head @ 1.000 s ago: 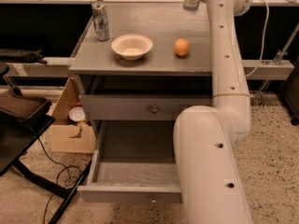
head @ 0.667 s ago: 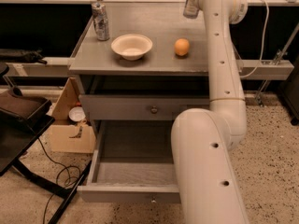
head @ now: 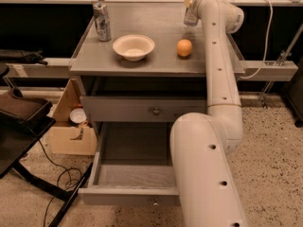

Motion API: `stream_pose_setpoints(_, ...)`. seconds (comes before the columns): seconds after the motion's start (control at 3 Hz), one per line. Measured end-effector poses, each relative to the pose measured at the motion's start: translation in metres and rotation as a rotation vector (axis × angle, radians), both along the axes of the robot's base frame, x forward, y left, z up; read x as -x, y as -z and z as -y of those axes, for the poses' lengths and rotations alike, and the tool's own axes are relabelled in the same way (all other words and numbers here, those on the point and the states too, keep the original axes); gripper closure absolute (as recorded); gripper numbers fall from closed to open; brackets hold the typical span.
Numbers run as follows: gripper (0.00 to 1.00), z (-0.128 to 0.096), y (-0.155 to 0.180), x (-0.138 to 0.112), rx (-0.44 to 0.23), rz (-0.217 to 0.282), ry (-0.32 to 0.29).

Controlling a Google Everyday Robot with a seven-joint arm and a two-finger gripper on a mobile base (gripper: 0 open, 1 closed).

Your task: Pick blue plastic bottle from middle drawer and place on counter

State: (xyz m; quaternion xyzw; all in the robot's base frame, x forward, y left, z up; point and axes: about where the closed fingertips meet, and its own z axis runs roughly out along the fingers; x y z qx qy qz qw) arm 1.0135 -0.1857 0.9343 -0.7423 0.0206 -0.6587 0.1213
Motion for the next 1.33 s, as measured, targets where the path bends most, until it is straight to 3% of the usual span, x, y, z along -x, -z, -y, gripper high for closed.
stream_pose_setpoints(0.33, 1.0, -0.001, 0.009, -0.002, 0.031, -0.003, -0.002)
stream_pose_setpoints(0.67, 1.0, -0.016, 0.036, -0.002, 0.067, -0.048, -0.019)
stream_pose_setpoints(1.0, 1.0, -0.03, 0.043, -0.003, 0.079, -0.072, -0.037)
stream_pose_setpoints(1.33, 0.74, -0.03, 0.035, -0.003, 0.079, -0.072, -0.038)
